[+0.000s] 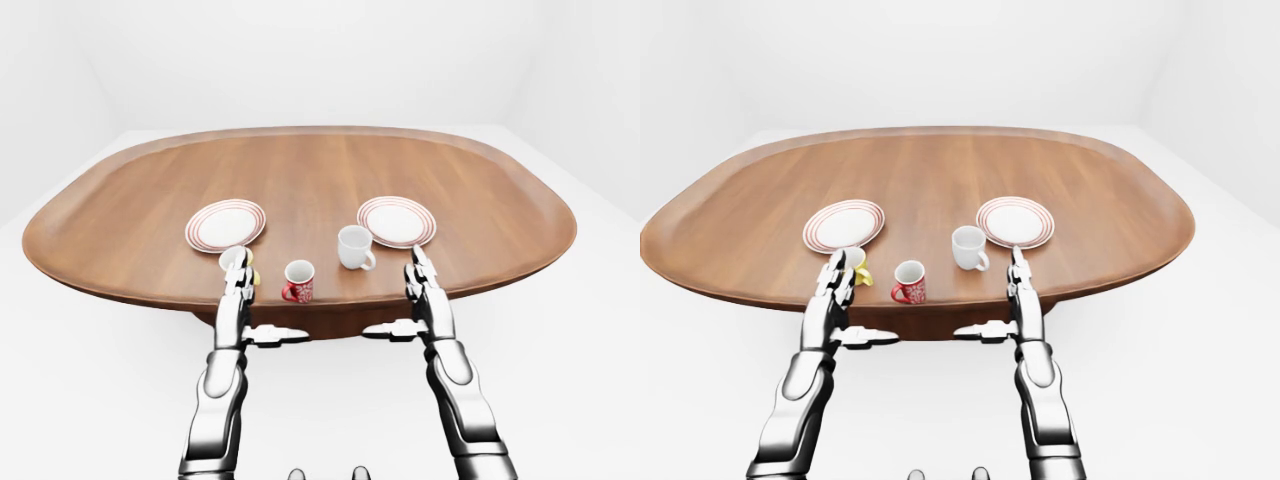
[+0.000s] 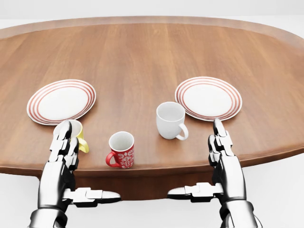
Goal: Put the red mug on the left plate.
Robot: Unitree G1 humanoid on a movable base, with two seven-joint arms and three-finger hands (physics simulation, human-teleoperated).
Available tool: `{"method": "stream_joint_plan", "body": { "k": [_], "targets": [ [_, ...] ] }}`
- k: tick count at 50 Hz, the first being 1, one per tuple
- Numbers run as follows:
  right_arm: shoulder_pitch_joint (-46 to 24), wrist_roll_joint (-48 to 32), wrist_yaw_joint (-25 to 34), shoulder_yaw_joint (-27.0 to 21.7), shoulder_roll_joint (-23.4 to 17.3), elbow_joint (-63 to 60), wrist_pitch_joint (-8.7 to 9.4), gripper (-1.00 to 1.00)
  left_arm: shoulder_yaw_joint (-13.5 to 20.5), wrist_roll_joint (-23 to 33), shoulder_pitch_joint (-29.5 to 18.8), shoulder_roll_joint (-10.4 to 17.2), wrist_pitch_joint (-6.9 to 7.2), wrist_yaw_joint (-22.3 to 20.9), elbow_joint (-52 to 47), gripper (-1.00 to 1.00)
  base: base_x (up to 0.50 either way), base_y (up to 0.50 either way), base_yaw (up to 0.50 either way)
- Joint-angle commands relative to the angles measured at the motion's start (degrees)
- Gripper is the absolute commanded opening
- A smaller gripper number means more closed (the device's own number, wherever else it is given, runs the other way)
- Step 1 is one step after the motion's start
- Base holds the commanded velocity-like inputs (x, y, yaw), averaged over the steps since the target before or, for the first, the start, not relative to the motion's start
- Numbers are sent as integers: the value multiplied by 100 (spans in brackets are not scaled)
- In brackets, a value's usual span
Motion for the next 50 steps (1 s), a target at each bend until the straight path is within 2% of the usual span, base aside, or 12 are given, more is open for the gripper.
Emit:
{"method": "stream_joint_plan", "body": {
  "k": [1,14,18,20,21,22,23,25,26,31,37,50],
  "targets": [
    [78,188,247,-102,-49,-98,-16,100,122,-128,311,53,-134,-322,-525,100,0,0,0],
    [-25,233,338,-94,-60,44,19,100,81,-70,239,41,-61,-365,-464,100,0,0,0],
    [330,350,722,13,-86,-518,86,100,53,-59,487,21,118,-342,-925,100,0,0,0],
    [788,435,928,12,-121,-1275,259,100,-8,-2,862,-44,178,-224,-1598,100,0,0,0],
    [1469,628,1164,-25,-146,-2249,160,100,-224,269,1393,-62,113,-148,-2396,100,0,0,0],
    [1510,622,1208,-50,-117,-2307,159,100,-243,282,1426,-54,108,-135,-2443,100,0,0,0],
    [2218,762,1366,-155,-87,-3108,-116,100,-433,483,1968,-49,-128,-72,-3097,100,0,0,0],
    [2536,819,1530,-261,2,-3405,-266,100,-516,506,2221,-4,-253,-21,-3353,100,0,0,0],
    [3100,1002,1770,-392,95,-3778,-518,100,-546,433,2662,30,-428,-7,-3738,100,0,0,0],
    [3723,1410,2485,-775,488,-4009,-518,100,-311,15,3258,52,-428,-43,-4103,100,0,0,0],
    [3340,1372,2620,-1043,738,-3745,-518,100,-170,-108,3162,-100,-428,-235,-4070,100,0,0,0],
    [3509,1267,2705,-1127,945,-3878,-518,100,-231,-165,3156,-64,-428,-433,-4096,100,0,0,0]
  ]
}}
